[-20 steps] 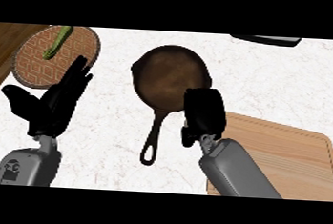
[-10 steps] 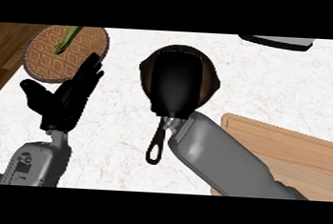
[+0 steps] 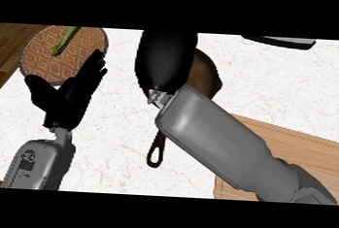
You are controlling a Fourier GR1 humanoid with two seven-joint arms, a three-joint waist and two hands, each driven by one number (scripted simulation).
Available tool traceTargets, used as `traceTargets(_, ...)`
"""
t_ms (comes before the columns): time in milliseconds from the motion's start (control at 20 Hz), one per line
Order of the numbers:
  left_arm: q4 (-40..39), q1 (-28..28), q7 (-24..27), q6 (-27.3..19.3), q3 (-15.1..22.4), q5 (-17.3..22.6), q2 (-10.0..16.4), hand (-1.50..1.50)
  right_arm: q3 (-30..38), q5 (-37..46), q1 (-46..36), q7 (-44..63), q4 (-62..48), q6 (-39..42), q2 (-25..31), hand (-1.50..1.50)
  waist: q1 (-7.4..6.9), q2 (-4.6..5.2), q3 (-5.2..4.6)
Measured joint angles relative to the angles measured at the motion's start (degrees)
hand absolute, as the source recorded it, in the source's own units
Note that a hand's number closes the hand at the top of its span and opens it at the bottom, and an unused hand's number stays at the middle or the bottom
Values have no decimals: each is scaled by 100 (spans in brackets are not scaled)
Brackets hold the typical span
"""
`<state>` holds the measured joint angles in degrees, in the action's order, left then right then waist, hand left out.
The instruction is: Pick the cupcake from the cutting board and place it in the pan
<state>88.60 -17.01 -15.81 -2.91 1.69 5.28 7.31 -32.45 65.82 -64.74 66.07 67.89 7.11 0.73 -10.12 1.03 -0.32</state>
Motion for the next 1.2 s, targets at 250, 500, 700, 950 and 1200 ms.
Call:
traceTargets(250,-77,44,98,-58,-142,2,38,0,74,-151,-315,72,-569,-404,0,150,196,9,7)
traceTargets(500,-68,176,153,-98,-267,8,95,0,119,-233,-394,31,-1083,-890,-6,150,392,-7,17)
traceTargets(700,-112,193,219,-99,-359,25,132,0,47,-366,-245,-182,-1499,-1455,-13,150,511,-7,22)
traceTargets(950,2,221,146,-44,-421,84,204,0,66,-673,-3,-664,-2186,-2439,-26,150,526,9,27)
traceTargets(1200,54,310,201,-26,-376,75,153,0,-33,-1040,108,-950,-2990,-3193,-43,150,493,30,28)
